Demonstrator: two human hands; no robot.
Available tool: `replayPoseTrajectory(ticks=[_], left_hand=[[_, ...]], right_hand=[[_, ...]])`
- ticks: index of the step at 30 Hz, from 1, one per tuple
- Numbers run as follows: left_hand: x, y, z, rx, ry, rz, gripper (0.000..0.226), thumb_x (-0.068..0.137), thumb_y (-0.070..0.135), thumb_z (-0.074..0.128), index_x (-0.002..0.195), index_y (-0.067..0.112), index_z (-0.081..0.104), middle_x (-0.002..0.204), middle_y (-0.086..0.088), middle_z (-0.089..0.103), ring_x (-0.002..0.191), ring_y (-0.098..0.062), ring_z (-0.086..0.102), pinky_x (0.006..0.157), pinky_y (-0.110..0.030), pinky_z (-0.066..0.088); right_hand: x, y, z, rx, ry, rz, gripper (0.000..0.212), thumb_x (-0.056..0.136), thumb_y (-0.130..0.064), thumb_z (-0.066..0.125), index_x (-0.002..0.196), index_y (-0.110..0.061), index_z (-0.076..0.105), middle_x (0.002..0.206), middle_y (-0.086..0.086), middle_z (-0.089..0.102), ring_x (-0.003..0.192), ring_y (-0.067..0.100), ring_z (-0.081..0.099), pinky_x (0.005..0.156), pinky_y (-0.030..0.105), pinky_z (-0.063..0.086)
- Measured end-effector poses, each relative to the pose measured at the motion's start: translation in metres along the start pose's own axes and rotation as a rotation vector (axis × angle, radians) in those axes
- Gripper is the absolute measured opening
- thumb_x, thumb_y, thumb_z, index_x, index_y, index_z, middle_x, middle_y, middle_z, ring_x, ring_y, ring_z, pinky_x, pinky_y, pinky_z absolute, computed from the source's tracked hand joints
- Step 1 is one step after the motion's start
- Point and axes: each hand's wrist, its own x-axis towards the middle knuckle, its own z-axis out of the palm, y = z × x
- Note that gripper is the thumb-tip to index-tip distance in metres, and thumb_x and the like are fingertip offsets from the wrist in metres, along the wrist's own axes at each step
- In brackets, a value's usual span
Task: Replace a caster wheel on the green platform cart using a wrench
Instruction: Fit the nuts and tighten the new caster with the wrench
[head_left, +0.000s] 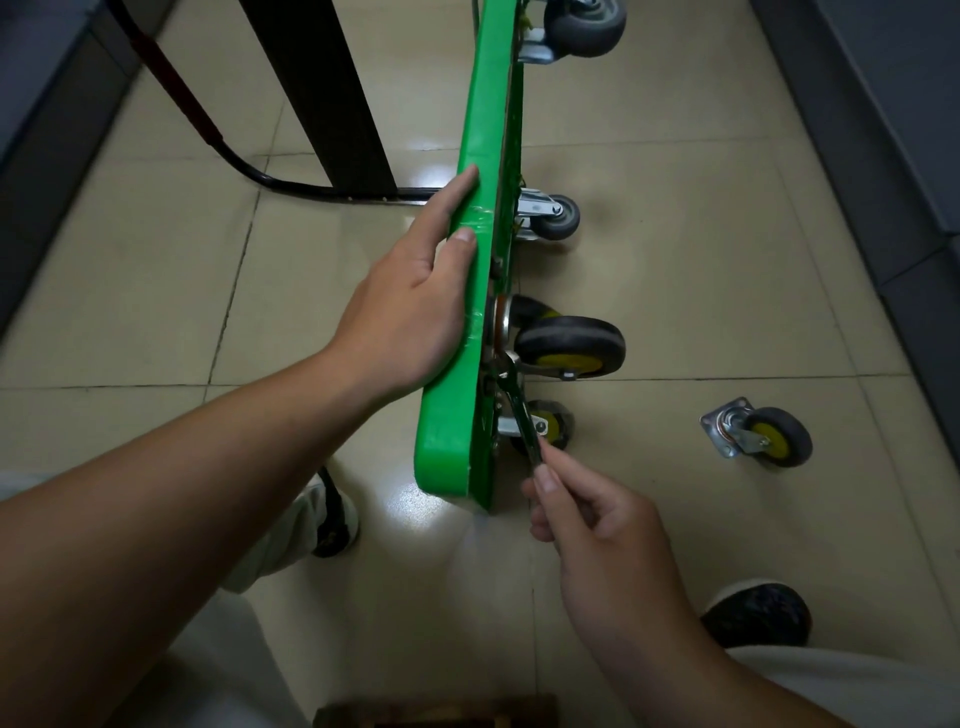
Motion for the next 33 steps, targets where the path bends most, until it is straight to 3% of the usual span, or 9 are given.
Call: replayPoseTrajectory(ticks=[3,7,10,13,19,23,26,28,33], left_hand=[[0.0,-0.001,-0.001,-0.003,-0.001,-0.004,0.057,0.099,0.053,0.027,0.156,0.058,0.024,0.148,0.013,0.051,0.112,-0.01,0.061,0.101,-0.047,0.052],[0.0,-0.001,-0.001,0.009,0.004,0.002,0.057,0.1,0.052,0.027,0.157,0.056,0.025,0.154,0.013,0.048,0.121,-0.01,0.058,0.106,-0.046,0.049],[0.001,-0.003,-0.001,0.02,0.008,0.004,0.056,0.101,0.052,0.027,0.157,0.057,0.025,0.152,0.011,0.05,0.121,-0.013,0.059,0.106,-0.047,0.048],[0.002,-0.004,-0.002,0.025,0.01,0.01,0.055,0.102,0.051,0.027,0.157,0.056,0.024,0.153,0.011,0.049,0.12,-0.011,0.058,0.106,-0.047,0.048],[0.002,-0.006,-0.002,0.038,0.016,0.019,0.054,0.105,0.048,0.026,0.158,0.054,0.024,0.152,0.012,0.047,0.109,-0.003,0.055,0.102,-0.039,0.048],[0.003,-0.008,-0.002,0.042,0.034,0.016,0.055,0.103,0.048,0.026,0.158,0.054,0.025,0.156,0.011,0.046,0.123,-0.01,0.053,0.107,-0.04,0.044],[0.003,-0.008,-0.001,0.047,0.036,0.01,0.055,0.103,0.049,0.026,0.157,0.056,0.025,0.157,0.012,0.046,0.123,-0.01,0.051,0.108,-0.04,0.044],[0.003,-0.008,-0.002,0.052,0.032,0.015,0.055,0.103,0.049,0.026,0.157,0.056,0.025,0.157,0.012,0.045,0.12,-0.008,0.051,0.106,-0.039,0.044],[0.003,-0.008,-0.003,0.044,0.031,0.007,0.054,0.104,0.048,0.028,0.157,0.056,0.026,0.153,0.013,0.048,0.127,-0.013,0.054,0.11,-0.043,0.044]], right_hand=[[0.001,-0.002,0.005,-0.069,0.036,-0.043,0.057,0.102,-0.016,0.058,0.086,-0.07,0.065,0.095,-0.018,0.076,0.08,-0.011,0.065,0.075,0.007,0.049],[-0.002,0.005,0.01,-0.153,0.026,-0.153,0.048,0.101,-0.018,0.059,0.121,-0.062,0.058,0.093,-0.006,0.069,0.08,0.002,0.067,0.07,0.008,0.048],[-0.008,0.012,0.013,-0.103,-0.011,-0.201,0.055,0.1,-0.021,0.062,0.135,-0.062,0.052,0.093,-0.002,0.067,0.078,0.013,0.069,0.071,0.021,0.058],[-0.008,0.016,0.014,-0.053,-0.049,-0.222,0.056,0.093,-0.027,0.062,0.137,-0.06,0.05,0.091,-0.006,0.067,0.08,0.017,0.072,0.073,0.019,0.058],[-0.002,0.017,0.012,-0.112,-0.133,-0.297,0.063,0.092,-0.023,0.064,0.144,-0.054,0.045,0.093,-0.003,0.066,0.084,0.023,0.07,0.083,0.034,0.061],[0.002,0.021,0.013,-0.149,-0.158,-0.327,0.065,0.094,-0.024,0.063,0.148,-0.051,0.041,0.095,-0.004,0.065,0.087,0.023,0.069,0.082,0.039,0.061],[0.004,0.025,0.013,-0.163,-0.166,-0.345,0.065,0.095,-0.018,0.061,0.15,-0.046,0.041,0.097,-0.003,0.062,0.087,0.025,0.066,0.083,0.041,0.058],[0.006,0.029,0.012,-0.183,-0.178,-0.367,0.066,0.096,-0.016,0.06,0.153,-0.041,0.039,0.098,-0.003,0.06,0.088,0.024,0.064,0.083,0.04,0.056],[0.013,0.038,0.007,-0.207,-0.179,-0.432,0.069,0.096,-0.008,0.063,0.154,-0.038,0.041,0.099,-0.006,0.058,0.088,0.018,0.061,0.083,0.021,0.051]])
